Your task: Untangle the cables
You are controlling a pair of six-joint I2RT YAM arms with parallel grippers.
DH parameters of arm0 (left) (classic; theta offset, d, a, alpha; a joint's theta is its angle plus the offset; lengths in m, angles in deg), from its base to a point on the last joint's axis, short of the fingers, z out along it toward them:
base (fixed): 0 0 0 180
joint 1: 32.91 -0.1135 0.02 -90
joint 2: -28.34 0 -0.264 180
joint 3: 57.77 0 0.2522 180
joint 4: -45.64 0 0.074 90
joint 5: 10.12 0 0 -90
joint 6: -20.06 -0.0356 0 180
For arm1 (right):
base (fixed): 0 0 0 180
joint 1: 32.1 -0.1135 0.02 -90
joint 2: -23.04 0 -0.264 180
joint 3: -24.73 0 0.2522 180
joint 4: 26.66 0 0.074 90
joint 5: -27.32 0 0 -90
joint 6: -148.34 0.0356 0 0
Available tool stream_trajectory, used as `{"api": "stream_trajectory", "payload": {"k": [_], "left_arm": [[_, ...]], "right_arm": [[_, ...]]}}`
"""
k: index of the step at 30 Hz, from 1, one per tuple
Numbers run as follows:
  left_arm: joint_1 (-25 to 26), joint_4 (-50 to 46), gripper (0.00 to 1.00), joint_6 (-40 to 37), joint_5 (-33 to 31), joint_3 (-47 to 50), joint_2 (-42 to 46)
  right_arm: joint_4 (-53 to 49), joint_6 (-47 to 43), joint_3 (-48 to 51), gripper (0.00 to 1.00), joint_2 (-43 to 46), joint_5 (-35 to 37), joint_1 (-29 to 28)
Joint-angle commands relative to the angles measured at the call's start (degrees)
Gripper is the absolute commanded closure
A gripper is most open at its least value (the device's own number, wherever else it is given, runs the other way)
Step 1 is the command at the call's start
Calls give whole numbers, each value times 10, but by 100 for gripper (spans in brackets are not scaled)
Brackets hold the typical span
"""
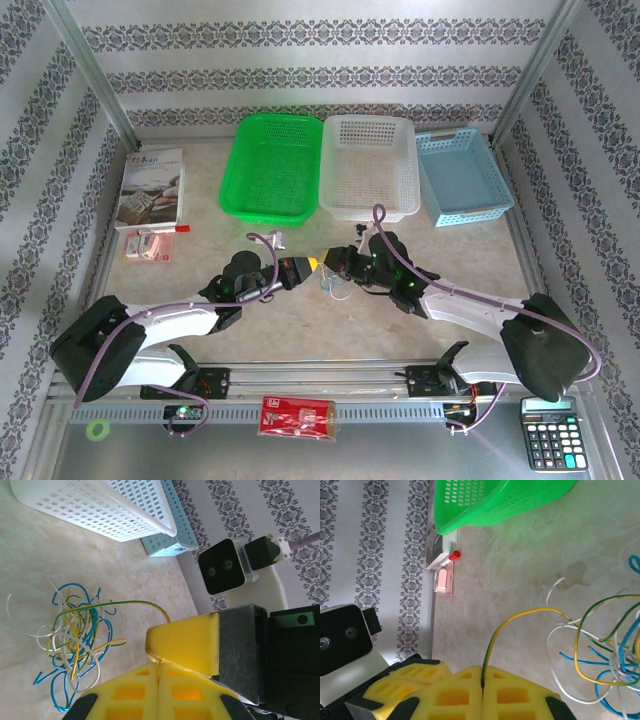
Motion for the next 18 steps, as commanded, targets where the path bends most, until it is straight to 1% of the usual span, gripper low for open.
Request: {"api": "stream_trajectory", "payload": {"k": [1, 2, 4, 6, 9, 11, 14, 18], "left_arm": [[8, 22, 100, -5, -5, -21, 21], [8, 12, 100, -8, -6, -25, 29], [8, -12, 100, -15, -6, -36, 46], [8, -36, 100, -22, -6, -49, 62], [8, -70, 100, -28, -1, -71, 83], [8, -86, 100, -28, 4, -86, 92], [8, -111, 100, -26, 11, -109, 96], [9, -128, 100, -20, 18, -129, 94]], "right_arm": [[15, -10, 22, 76, 25, -1, 15], [14, -16, 28, 69, 32, 0, 20], [7, -33, 44, 59, 58, 5, 31], [-15, -61, 60, 52, 90, 17, 41], [-54, -127, 78, 41, 138, 53, 45], [-74, -181, 87, 35, 161, 73, 44], [-67, -247, 95, 30, 172, 91, 40], [-36, -324, 95, 26, 160, 107, 17]]}}
